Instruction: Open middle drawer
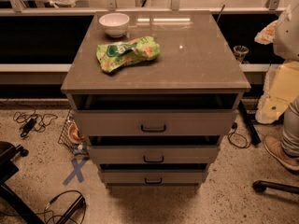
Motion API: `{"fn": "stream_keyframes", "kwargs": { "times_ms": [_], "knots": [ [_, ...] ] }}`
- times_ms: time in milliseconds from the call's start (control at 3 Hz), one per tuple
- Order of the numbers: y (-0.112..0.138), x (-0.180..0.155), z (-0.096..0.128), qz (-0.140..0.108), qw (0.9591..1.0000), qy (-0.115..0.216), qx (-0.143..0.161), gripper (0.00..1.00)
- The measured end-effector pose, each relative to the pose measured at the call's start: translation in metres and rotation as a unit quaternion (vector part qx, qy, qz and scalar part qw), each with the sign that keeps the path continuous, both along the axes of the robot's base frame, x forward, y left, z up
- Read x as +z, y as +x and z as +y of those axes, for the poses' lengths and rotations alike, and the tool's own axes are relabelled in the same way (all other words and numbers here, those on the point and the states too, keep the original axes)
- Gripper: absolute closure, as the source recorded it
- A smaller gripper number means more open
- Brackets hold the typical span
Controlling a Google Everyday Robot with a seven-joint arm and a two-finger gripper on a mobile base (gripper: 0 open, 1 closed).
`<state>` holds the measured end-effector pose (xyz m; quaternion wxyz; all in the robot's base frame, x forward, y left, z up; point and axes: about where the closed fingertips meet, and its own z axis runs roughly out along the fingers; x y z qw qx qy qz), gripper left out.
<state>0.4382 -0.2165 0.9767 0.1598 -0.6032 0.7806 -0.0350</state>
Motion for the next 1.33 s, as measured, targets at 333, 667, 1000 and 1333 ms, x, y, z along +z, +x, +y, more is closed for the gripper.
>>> {"fn": "stream_keyframes", "kwargs": {
  "times_ms": [333,667,1000,1333],
  "knots": [
    [0.0,0.0,0.0,0.0,1.0,0.0,0.0,0.0],
    [0.006,-0.009,0.002,-0.023,0.9996,0.011,-0.014,0.0],
    [0.004,-0.057,0.006,-0.032,0.9978,0.044,-0.04,0.0],
    [-0.01,-0.141,0.007,-0.013,0.9962,0.074,-0.044,0.0]
  ]
}}
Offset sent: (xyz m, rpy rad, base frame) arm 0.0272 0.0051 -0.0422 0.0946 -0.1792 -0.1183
